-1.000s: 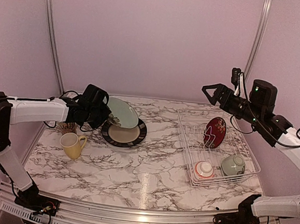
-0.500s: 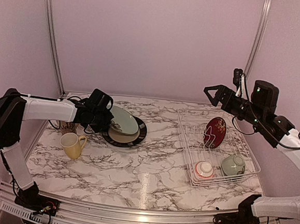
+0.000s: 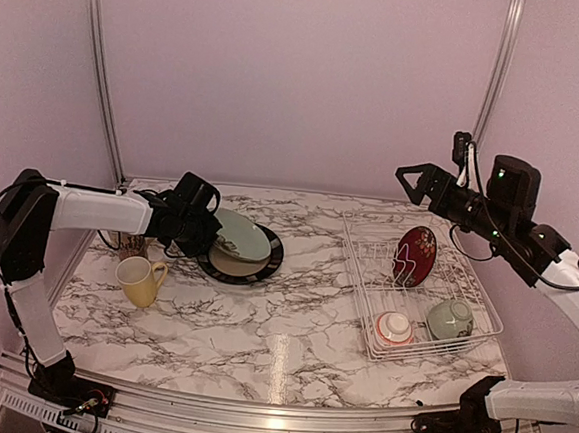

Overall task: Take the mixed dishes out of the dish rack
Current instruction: Place the plate on the plate.

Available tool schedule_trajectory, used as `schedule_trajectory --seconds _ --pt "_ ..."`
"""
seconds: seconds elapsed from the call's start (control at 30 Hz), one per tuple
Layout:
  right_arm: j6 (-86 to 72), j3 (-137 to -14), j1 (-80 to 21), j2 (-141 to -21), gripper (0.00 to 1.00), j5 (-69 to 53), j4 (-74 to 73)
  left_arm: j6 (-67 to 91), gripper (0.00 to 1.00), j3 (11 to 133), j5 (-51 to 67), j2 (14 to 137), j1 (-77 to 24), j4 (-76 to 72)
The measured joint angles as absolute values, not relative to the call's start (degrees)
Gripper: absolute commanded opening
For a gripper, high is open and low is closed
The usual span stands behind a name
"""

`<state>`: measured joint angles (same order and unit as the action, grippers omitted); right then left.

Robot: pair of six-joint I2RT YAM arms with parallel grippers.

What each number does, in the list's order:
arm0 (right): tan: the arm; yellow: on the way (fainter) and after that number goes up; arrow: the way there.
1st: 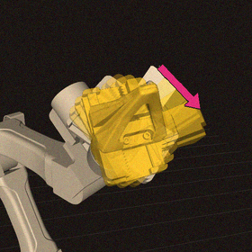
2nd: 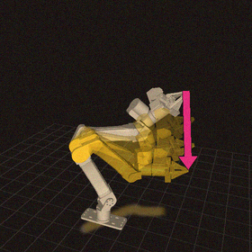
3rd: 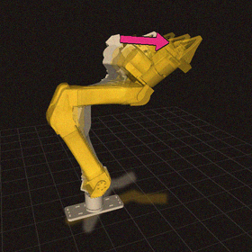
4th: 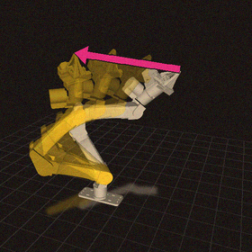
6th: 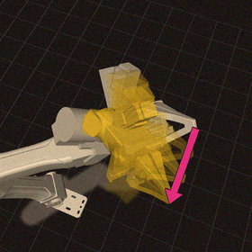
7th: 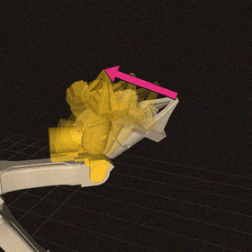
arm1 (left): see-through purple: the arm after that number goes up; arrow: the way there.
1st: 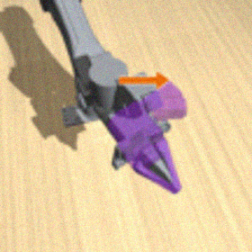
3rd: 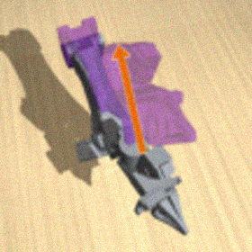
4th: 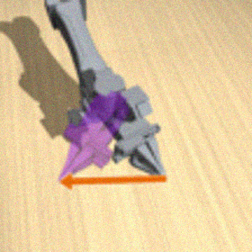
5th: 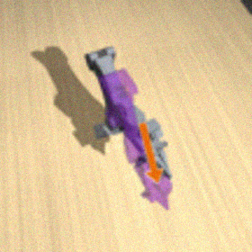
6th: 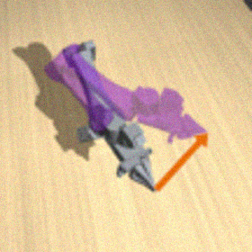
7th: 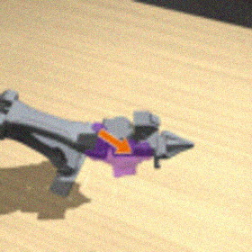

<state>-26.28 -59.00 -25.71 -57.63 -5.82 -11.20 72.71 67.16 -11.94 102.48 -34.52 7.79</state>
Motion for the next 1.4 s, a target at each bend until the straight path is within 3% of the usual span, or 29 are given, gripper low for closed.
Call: schedule_trajectory --seconds 0.13,0.27,0.47,1.07,1.4 --pt "-26.3 -59.0 -25.7 -57.4 0.98 -5.8 -11.2 72.5 0.27 67.1 -11.3 102.5 -34.4 7.1" --pt "-26.3 -59.0 -25.7 -57.4 0.98 -5.8 -11.2 72.1 0.35 66.6 -11.3 102.5 -34.4 6.4" --pt "-26.3 -59.0 -25.7 -57.4 0.98 -5.8 -11.2 71.6 0.40 65.8 -11.1 102.5 -34.2 6.3" --pt "-25.3 -59.1 -25.7 -58.0 0.98 -4.6 -11.2 70.9 0.42 65.5 -11.2 102.5 -33.8 6.3" --pt "-23.9 -59.4 -25.7 -58.5 0.99 -2.9 -11.3 69.4 0.61 65.4 -11.7 102.3 -33.4 6.3"
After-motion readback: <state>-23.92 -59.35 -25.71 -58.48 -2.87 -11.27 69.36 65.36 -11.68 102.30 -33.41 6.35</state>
